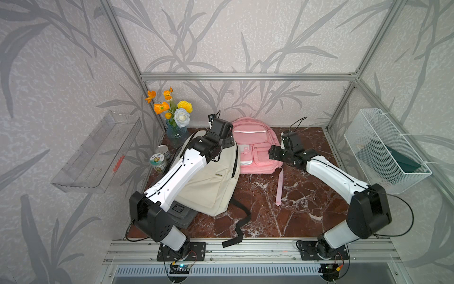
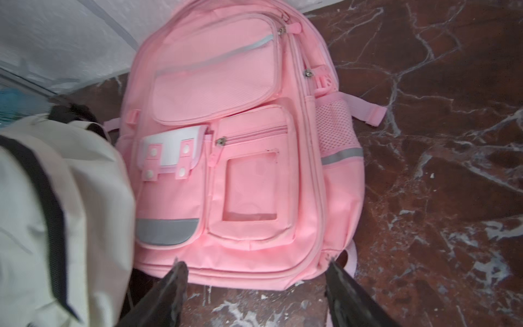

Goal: Zip up the backpack
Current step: Adjust the backpack on the backpack, then adjust the backpack at the center of the board.

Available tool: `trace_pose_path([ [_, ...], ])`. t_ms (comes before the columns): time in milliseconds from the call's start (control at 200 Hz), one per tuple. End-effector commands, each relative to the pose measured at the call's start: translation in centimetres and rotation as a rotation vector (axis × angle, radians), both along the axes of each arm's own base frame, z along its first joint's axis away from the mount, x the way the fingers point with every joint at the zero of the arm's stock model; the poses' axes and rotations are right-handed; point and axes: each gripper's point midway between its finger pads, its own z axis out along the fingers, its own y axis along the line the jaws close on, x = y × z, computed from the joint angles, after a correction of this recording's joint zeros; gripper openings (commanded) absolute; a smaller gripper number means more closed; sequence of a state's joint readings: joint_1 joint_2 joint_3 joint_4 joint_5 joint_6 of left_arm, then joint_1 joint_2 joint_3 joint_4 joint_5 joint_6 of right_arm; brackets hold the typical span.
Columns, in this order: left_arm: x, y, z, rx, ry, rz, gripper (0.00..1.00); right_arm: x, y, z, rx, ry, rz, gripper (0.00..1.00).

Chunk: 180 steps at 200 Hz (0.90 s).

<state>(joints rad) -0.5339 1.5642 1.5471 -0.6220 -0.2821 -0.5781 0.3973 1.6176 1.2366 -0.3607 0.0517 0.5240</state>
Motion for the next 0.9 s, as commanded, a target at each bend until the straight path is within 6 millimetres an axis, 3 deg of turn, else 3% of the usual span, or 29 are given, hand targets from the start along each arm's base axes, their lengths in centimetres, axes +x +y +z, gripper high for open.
trace_pose_path([
  [0,-0.1,-3.9,-4.6,-0.062,0.087,-0.125,0.81,1.7,-1.8,-1.4,-0.048,0.047,-0.02,0.68],
  [135,-0.6,-7.2,-7.9,-0.074,0.148,-0.226,0.79,4.1,-1.9,-4.7,-0.049,0.132,-0.002,0.56],
  [250,-0.7,-8.3,-10.2,-0.073,0.195,-0.257,0.79,5.6,-1.5,-6.7,-0.067,0.178,0.015,0.5],
  [405,0.3,-7.2,-12.9,-0.012,0.232,-0.212,0.8,6.7,-1.2,-9.3,-0.097,0.248,0.019,0.46],
  [470,1.0,-6.3,-13.7,0.01,0.238,-0.192,0.8,6.7,-0.8,-10.4,-0.086,0.28,0.027,0.38],
  [555,2.3,-4.8,-14.6,0.036,0.244,-0.158,0.8,6.5,-1.1,-10.6,-0.072,0.29,0.011,0.19],
  [685,4.3,-2.0,-16.3,0.051,0.274,-0.102,0.8,5.4,-4.3,-9.4,-0.026,0.251,-0.1,0.0],
  [780,5.4,-0.5,-17.6,0.039,0.315,-0.077,0.8,3.9,-8.0,-8.6,-0.004,0.234,-0.201,0.0],
  [895,6.1,-0.2,-18.5,0.041,0.324,-0.073,0.8,1.5,-10.9,-8.2,-0.007,0.224,-0.263,0.0],
])
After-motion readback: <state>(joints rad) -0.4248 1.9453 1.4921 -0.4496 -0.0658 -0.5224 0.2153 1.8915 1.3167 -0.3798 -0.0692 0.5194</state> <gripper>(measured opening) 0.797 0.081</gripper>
